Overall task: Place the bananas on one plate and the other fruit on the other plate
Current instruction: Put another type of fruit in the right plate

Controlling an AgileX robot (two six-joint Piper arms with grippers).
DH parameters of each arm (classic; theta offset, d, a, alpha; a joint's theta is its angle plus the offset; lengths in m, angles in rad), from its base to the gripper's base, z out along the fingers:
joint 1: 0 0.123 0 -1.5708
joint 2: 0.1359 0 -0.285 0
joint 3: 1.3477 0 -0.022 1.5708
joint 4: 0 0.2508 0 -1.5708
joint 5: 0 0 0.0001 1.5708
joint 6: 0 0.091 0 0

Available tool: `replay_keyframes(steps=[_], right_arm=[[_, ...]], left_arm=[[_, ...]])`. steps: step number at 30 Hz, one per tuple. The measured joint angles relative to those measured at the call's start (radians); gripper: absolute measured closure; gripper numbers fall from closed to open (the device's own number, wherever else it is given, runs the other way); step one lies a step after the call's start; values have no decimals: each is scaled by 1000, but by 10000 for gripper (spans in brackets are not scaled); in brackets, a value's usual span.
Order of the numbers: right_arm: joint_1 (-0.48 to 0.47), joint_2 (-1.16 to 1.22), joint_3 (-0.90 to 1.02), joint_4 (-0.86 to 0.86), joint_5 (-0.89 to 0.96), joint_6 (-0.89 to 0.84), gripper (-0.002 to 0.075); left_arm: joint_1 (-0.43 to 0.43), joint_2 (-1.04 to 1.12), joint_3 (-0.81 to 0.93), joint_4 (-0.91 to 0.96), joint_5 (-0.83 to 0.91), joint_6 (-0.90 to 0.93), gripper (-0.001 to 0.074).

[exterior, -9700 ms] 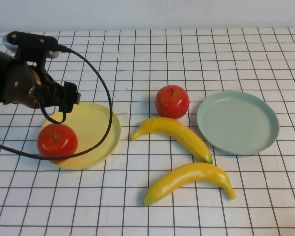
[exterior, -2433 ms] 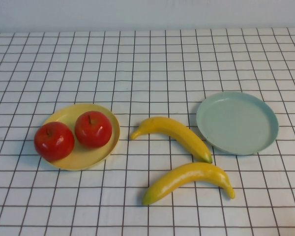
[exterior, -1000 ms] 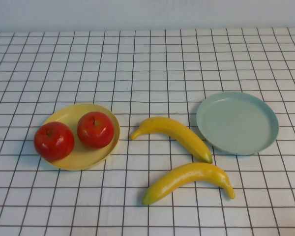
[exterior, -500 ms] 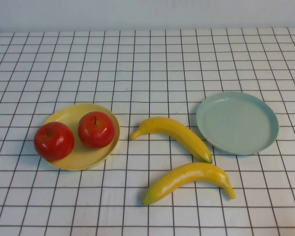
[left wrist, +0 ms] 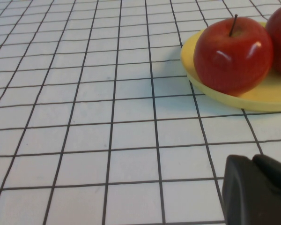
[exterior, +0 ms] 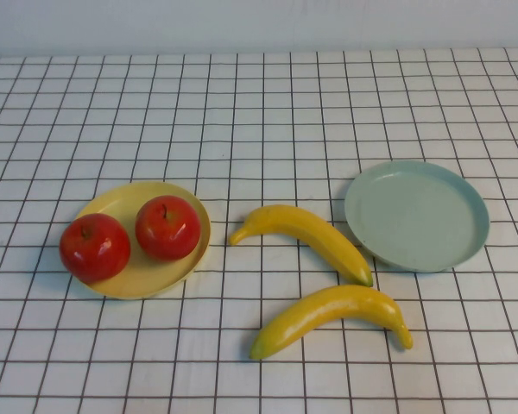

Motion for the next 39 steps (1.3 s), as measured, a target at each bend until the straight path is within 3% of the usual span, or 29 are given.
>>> replay_keyframes(steps=[5,11,15,19,22,27,29,32,39], right_arm=[[0,182,-11,51,-18,-121,741],[9,422,-17,263,-39,-388,741],[59,596,-97,336,-39,-545,741],[167,817,-238,336,-35,-627,715],[279,989,-339,278,-35,-645,603],[462,1241,-508,105,-22,-685,239],[522,1342,-570,41,3,-725,145],[590,1466,-665,-11,57,-792,90],[649,1633,-809,-22,91,-979,106]], left_arm=[[0,0,0,0,0,0,737],[0,0,0,0,0,0,737],[0,0,0,0,0,0,737],[0,0,0,0,0,0,737],[0,0,0,0,0,0,737],[0,0,0,0,-1,0,737],[0,0,0,0,-1,0,737],[0,0,0,0,-1,0,737],[0,0,0,0,-1,0,737]])
